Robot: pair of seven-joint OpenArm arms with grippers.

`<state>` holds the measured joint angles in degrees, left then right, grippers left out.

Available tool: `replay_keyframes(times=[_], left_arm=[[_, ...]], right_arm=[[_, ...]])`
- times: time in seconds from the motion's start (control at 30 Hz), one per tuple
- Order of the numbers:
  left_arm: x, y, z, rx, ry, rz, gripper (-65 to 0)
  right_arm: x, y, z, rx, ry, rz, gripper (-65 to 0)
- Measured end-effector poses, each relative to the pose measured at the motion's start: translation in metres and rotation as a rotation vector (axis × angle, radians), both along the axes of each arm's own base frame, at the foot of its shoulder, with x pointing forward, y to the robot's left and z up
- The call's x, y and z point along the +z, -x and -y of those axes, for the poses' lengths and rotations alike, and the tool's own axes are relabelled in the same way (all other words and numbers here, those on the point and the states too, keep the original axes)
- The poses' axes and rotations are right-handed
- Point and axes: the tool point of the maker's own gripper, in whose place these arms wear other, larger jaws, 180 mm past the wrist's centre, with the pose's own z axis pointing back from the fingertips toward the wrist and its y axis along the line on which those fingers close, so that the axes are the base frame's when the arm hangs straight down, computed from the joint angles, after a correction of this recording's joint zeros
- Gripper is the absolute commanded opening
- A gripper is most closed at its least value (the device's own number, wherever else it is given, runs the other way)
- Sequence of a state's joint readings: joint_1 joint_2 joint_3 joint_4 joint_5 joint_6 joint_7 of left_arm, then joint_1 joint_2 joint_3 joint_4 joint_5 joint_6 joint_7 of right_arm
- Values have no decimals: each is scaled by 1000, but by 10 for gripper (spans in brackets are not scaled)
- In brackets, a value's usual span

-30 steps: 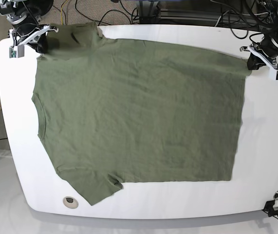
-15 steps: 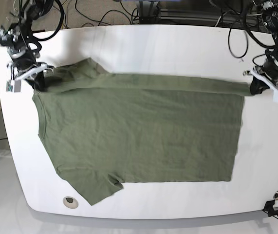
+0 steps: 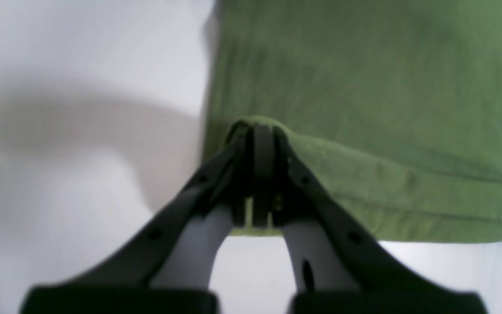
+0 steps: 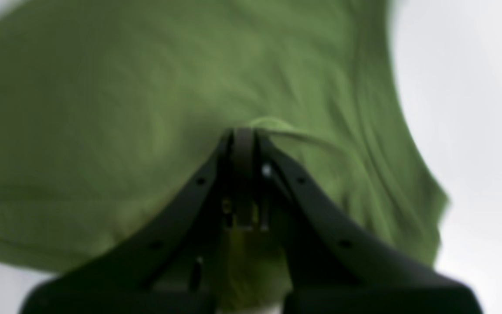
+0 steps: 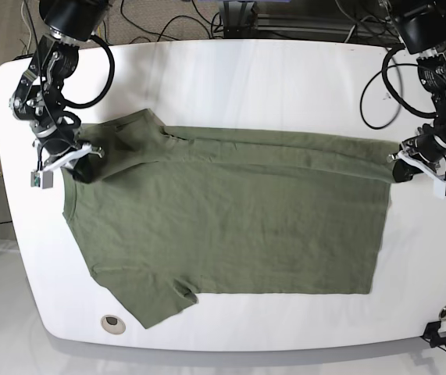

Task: Fold the T-shirt properly
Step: 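Pull the shirt toward the robot with both grippers, folding the collar edge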

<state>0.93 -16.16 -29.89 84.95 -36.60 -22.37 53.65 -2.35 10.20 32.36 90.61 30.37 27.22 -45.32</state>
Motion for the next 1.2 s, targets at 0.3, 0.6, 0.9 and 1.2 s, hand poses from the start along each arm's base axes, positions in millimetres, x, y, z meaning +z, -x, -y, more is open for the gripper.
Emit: replay_keyframes(times=[0.3, 0.6, 0.9, 1.2], left_arm=[[-16, -11, 9, -19, 28, -45, -650], [-28, -13, 14, -28, 45, -69, -619], [-30, -9, 4, 10, 48, -65, -429], [-27, -7, -2, 23, 68, -70, -425]], right_arm=[[-14, -25, 7, -17, -50, -16, -650], [-15, -35, 6, -16, -37, 2, -627], [-16, -34, 7, -9, 1, 1, -430], [-2, -32, 4, 13, -33, 5, -433]])
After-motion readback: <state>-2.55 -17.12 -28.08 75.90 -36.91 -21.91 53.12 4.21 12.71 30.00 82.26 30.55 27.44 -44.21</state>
